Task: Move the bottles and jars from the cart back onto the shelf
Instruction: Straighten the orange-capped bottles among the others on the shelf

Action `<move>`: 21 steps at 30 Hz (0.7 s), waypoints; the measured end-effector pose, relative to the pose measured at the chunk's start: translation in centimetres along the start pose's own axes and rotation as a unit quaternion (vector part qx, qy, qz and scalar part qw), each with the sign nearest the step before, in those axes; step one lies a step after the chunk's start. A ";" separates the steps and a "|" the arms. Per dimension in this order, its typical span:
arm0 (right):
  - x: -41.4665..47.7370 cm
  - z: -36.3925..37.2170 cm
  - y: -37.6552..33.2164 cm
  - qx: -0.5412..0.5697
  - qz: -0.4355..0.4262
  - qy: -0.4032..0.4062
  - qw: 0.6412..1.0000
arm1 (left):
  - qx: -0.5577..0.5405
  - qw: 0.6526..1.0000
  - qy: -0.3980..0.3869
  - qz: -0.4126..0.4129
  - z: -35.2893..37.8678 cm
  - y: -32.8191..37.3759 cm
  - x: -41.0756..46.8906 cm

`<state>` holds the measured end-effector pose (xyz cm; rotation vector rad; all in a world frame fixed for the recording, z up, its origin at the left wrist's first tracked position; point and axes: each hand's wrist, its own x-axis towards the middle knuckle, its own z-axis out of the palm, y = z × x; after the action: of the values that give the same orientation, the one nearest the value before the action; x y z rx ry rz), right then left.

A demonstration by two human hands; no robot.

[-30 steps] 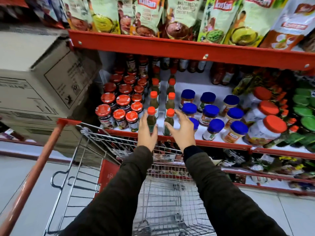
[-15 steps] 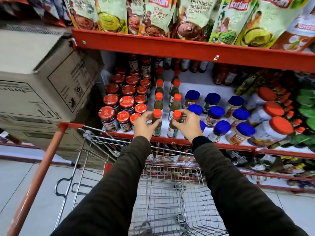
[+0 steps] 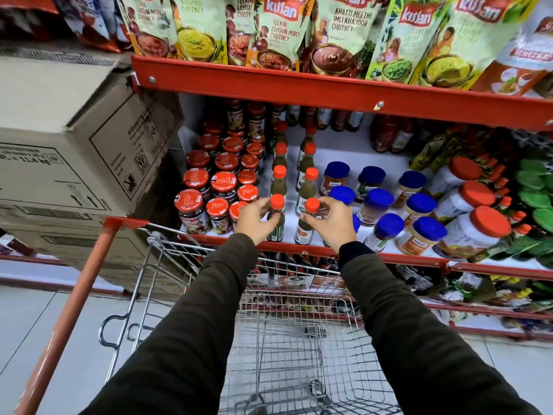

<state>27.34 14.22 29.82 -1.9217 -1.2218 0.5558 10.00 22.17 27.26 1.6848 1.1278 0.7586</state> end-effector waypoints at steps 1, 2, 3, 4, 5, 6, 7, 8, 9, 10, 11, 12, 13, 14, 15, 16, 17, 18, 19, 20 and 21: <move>0.0 0.1 0.0 0.000 0.005 0.004 1.000 | 0.000 1.000 -0.002 -0.003 -0.1 0.1 0.0; 0.0 0.1 0.0 0.003 0.010 0.008 1.000 | 0.001 1.000 0.001 -0.007 -0.3 0.2 -0.1; 0.0 0.2 0.0 0.005 0.014 0.010 1.000 | 0.000 1.000 0.007 -0.010 -0.4 0.3 -0.1; 0.0 0.2 0.0 0.007 0.017 0.008 1.000 | 0.001 1.000 0.017 -0.012 -0.4 0.3 -0.1; 0.0 0.3 0.0 0.010 0.019 0.004 1.000 | 0.005 0.999 0.031 -0.013 -0.4 0.2 -0.1; 0.0 0.3 0.1 0.015 0.022 -0.001 1.000 | 0.012 0.999 0.046 -0.014 -0.4 0.2 -0.1; 0.0 0.4 0.1 0.021 0.023 -0.005 0.999 | 0.019 0.998 0.058 -0.018 -0.2 0.1 0.0; 0.0 0.4 0.1 0.027 0.025 -0.008 0.999 | 0.029 0.997 0.067 -0.024 -0.1 0.2 0.0; -0.1 0.4 0.1 0.032 0.025 -0.010 0.999 | 0.042 0.996 0.074 -0.030 0.1 0.2 0.1; -0.1 0.4 0.1 0.035 0.026 -0.011 0.999 | 0.056 0.995 0.080 -0.032 0.2 0.3 0.2; -0.2 0.3 0.0 0.034 0.026 -0.010 0.999 | 0.069 0.994 0.082 -0.028 0.2 0.4 0.3; -0.3 0.4 0.0 0.029 0.027 -0.006 0.999 | 0.079 0.994 0.078 -0.020 0.2 0.3 0.4; -0.3 0.4 0.1 0.024 0.029 0.002 0.999 | 0.086 0.994 0.067 -0.009 0.1 0.3 0.5; -0.4 0.4 0.1 0.022 0.033 0.009 0.999 | 0.089 0.995 0.050 0.001 0.0 0.3 0.5; -0.4 0.4 0.1 0.023 0.041 0.012 0.999 | 0.089 0.996 0.028 0.008 -0.1 0.2 0.5; -0.3 0.4 0.2 0.025 0.051 0.009 0.998 | 0.087 0.996 0.007 0.011 -0.3 0.1 0.5; -0.3 0.5 0.2 0.029 0.061 0.002 0.998 | 0.085 0.996 -0.009 0.009 -0.5 0.0 0.5; -0.3 0.6 0.2 0.034 0.070 -0.004 0.997 | 0.083 0.996 -0.018 0.004 -0.6 -0.1 0.4; -0.3 0.6 0.2 0.038 0.076 -0.006 0.996 | 0.084 0.996 -0.023 0.000 -0.7 -0.2 0.4; -0.3 0.7 0.2 0.039 0.078 -0.005 0.996 | 0.086 0.996 -0.023 -0.002 -0.8 -0.2 0.5; -0.3 0.7 0.2 0.040 0.078 -0.005 0.996 | 0.091 0.996 -0.020 -0.002 -0.8 -0.2 0.5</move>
<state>26.84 14.12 29.20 -1.9598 -1.0448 0.6850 9.45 22.90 27.37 1.8410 1.2025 0.6329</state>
